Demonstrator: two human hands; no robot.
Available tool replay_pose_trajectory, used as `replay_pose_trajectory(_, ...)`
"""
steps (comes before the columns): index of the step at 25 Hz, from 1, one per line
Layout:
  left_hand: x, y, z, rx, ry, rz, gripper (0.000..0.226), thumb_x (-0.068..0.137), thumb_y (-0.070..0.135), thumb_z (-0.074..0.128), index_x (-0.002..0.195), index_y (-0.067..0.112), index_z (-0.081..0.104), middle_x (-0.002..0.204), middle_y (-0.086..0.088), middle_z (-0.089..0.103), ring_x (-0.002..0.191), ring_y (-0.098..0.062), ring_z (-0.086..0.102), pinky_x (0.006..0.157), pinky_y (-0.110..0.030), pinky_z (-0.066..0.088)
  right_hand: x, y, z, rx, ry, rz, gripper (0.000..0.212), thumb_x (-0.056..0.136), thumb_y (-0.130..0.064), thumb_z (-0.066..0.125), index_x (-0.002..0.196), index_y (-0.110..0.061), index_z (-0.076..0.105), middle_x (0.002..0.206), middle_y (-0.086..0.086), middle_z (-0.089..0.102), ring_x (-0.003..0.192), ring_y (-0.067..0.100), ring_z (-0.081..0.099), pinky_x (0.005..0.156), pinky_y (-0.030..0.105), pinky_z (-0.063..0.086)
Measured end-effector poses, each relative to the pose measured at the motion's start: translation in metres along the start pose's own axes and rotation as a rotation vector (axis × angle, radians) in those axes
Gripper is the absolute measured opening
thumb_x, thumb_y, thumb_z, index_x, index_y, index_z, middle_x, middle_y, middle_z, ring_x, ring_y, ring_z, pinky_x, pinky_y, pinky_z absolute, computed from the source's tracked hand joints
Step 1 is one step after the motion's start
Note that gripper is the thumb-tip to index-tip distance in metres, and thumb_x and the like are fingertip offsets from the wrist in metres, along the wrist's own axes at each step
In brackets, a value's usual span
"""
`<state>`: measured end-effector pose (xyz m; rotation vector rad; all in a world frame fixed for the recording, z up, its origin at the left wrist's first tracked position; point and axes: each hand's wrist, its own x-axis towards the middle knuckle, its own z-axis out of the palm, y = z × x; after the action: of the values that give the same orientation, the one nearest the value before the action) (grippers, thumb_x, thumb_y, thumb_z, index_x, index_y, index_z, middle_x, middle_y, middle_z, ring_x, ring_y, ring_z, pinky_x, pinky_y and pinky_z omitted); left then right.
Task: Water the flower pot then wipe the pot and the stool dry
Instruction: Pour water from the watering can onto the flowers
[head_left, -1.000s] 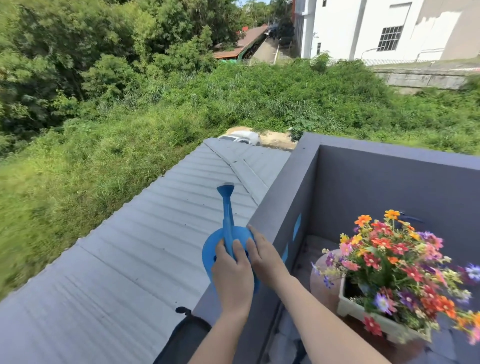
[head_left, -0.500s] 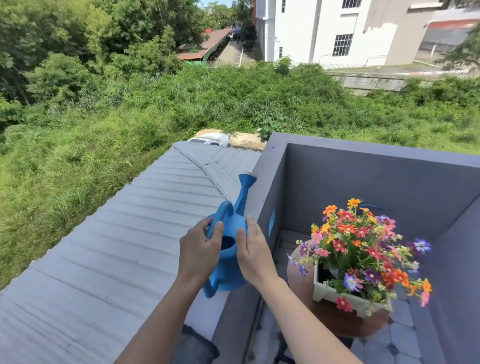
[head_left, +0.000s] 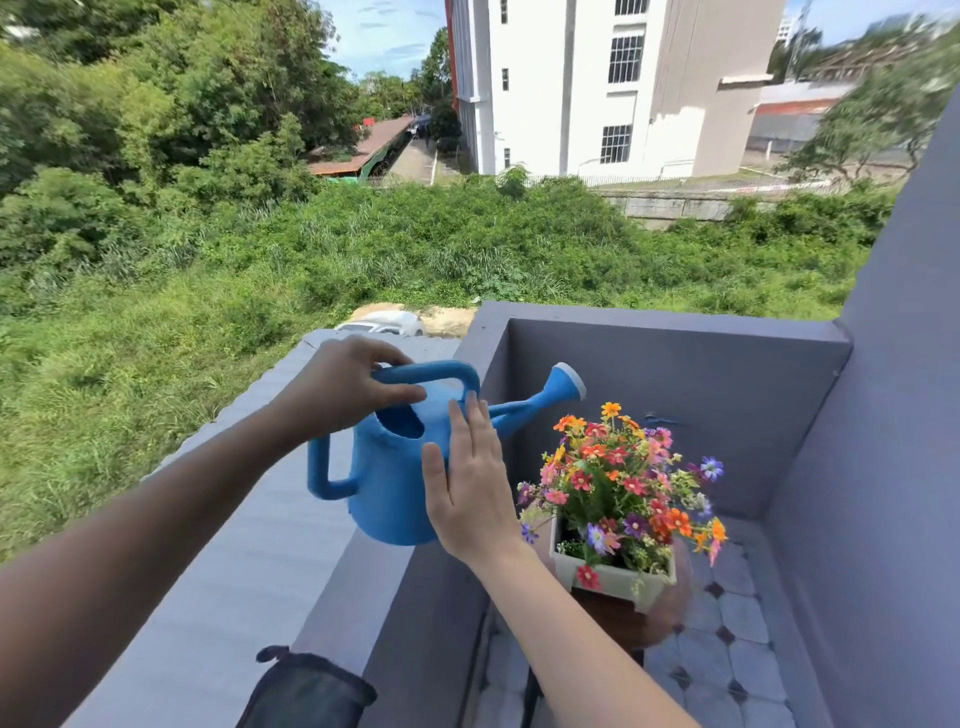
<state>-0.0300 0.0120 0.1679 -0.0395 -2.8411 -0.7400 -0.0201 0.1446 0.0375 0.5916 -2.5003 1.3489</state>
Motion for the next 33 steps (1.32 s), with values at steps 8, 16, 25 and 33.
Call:
replay_pose_trajectory(8,-0.001,0.022,-0.001,0.178,-0.015,0.188,0.033,0.075,0.030,0.076,0.103,0.012,0.074,0.069,0.001,0.068,0.049,-0.003,0.055,0.053,-0.006,0.043,-0.021,-0.006,-0.005,0.012,-0.043,0.050,0.071,0.094,-0.053,0.020,0.152,-0.015,0.003,0.163,-0.001,-0.002,0.148,0.013,-0.011,0.117,0.027,-0.007)
replay_pose_trajectory(16,0.009,0.053,-0.004,0.322,-0.160,0.228,0.035,0.078,0.028,0.074,0.111,0.019,0.071,0.050,0.023,0.047,0.040,0.000,0.047,0.046,-0.007,0.038,-0.023,-0.011,-0.010,0.105,-0.059,0.089,0.067,0.097,-0.048,0.023,0.152,-0.014,0.006,0.163,0.000,0.001,0.149,0.015,-0.007,0.120,0.031,-0.003)
replay_pose_trajectory(25,0.024,0.070,-0.016,0.481,-0.238,0.152,0.032,0.079,0.033,0.073,0.109,0.026,0.071,0.066,0.013,0.061,0.051,-0.009,0.045,0.048,-0.021,0.033,-0.015,-0.028,-0.017,0.224,-0.084,0.130,0.064,0.100,-0.045,0.024,0.152,-0.011,0.008,0.162,0.002,0.008,0.149,0.015,-0.002,0.121,0.031,0.000)
replay_pose_trajectory(33,0.014,0.079,-0.026,0.574,-0.349,0.190,0.031,0.077,0.037,0.073,0.107,0.028,0.072,0.058,0.018,0.057,0.050,-0.006,0.044,0.049,-0.020,0.030,-0.034,-0.036,-0.015,0.228,-0.085,0.049,0.065,0.099,-0.046,0.025,0.152,-0.011,0.009,0.162,0.003,0.008,0.149,0.015,0.000,0.120,0.029,-0.001)
